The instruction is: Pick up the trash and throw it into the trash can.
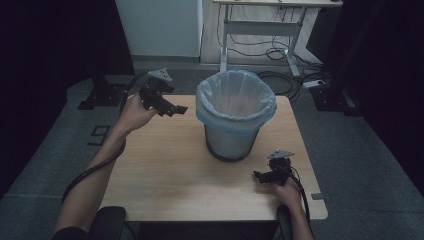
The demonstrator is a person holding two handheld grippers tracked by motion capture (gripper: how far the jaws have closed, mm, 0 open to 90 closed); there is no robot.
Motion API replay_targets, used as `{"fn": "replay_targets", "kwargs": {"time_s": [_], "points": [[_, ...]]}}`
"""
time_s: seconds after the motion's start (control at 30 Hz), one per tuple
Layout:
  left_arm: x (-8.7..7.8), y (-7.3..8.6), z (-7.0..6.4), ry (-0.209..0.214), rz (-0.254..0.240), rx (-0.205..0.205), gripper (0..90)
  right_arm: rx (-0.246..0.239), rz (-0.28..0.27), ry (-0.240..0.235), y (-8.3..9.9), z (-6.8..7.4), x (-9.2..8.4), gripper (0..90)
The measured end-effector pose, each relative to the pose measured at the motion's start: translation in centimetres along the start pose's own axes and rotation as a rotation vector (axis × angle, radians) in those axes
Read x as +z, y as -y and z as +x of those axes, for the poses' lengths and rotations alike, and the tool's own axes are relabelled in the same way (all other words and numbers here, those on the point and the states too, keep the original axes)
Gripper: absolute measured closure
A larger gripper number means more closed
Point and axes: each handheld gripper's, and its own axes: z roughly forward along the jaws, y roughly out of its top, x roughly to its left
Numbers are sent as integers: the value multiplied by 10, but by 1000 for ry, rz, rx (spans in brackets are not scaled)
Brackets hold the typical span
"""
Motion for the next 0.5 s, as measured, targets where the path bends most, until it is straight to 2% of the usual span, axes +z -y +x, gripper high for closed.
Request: {"fn": "replay_targets", "kwargs": {"time_s": [0.5], "points": [[-14,41,3,-15,-32,-37,0,0,0,0,0,0,0,0]]}}
